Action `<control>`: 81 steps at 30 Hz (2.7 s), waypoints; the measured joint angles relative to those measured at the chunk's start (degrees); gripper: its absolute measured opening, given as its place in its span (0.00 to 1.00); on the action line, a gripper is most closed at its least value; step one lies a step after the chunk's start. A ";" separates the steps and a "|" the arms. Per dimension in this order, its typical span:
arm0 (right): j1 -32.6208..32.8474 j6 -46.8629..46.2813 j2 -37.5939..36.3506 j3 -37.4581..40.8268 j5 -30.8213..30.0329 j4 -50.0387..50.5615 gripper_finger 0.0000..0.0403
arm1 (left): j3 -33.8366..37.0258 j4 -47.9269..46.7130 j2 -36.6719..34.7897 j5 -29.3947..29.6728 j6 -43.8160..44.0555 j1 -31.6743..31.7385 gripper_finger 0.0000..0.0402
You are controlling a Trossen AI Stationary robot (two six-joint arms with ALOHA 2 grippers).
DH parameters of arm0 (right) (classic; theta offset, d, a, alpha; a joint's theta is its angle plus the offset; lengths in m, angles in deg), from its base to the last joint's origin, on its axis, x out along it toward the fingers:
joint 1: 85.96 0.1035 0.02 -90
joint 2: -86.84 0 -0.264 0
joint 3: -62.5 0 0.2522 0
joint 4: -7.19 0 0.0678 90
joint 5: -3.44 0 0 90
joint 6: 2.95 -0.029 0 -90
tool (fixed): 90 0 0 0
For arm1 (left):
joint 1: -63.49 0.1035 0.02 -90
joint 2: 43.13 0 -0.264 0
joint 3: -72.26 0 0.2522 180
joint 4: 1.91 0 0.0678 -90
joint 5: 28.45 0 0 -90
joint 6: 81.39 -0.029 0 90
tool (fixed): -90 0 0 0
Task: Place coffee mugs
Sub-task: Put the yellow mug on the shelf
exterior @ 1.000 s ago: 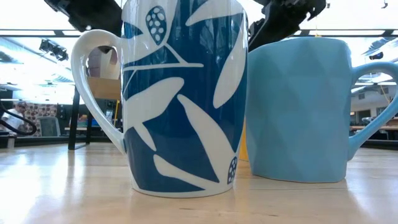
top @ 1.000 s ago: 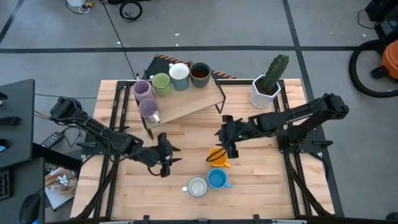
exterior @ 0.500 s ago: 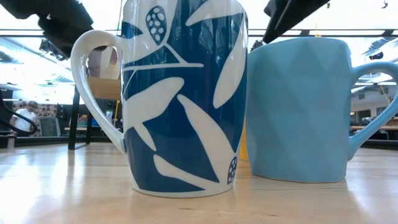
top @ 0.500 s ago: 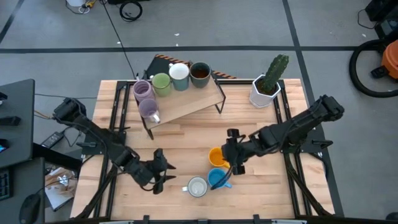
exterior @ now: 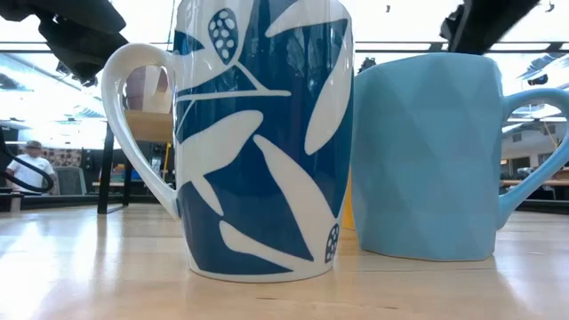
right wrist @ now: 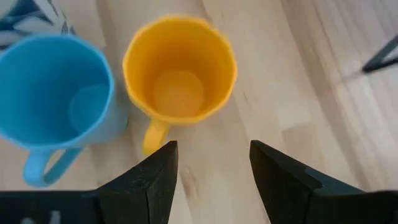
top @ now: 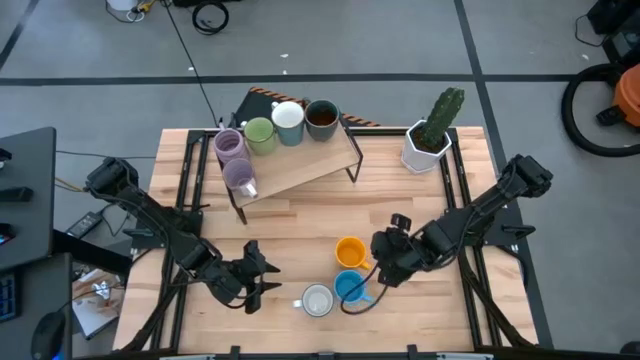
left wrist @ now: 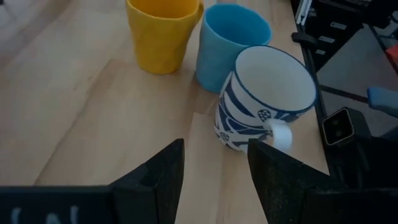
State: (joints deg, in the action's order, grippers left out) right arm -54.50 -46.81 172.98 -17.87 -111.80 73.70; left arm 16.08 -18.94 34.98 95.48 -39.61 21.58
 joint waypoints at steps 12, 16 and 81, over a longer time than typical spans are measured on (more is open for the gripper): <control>7.55 -16.31 -0.25 12.83 -12.77 -11.90 0.50 | 0.00 -1.09 0.24 6.95 -10.70 0.51 0.45; 10.54 -18.84 -0.25 15.11 -22.22 -14.74 0.50 | 0.00 -0.44 0.24 8.99 -15.72 1.32 0.45; 11.21 -11.17 6.69 19.34 -23.25 -38.60 0.50 | 25.17 33.47 -18.38 2.45 -30.13 10.99 0.40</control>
State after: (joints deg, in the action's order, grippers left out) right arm -43.29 -57.99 179.67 1.47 -135.05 35.10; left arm 41.25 14.53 16.59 97.93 -69.74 32.57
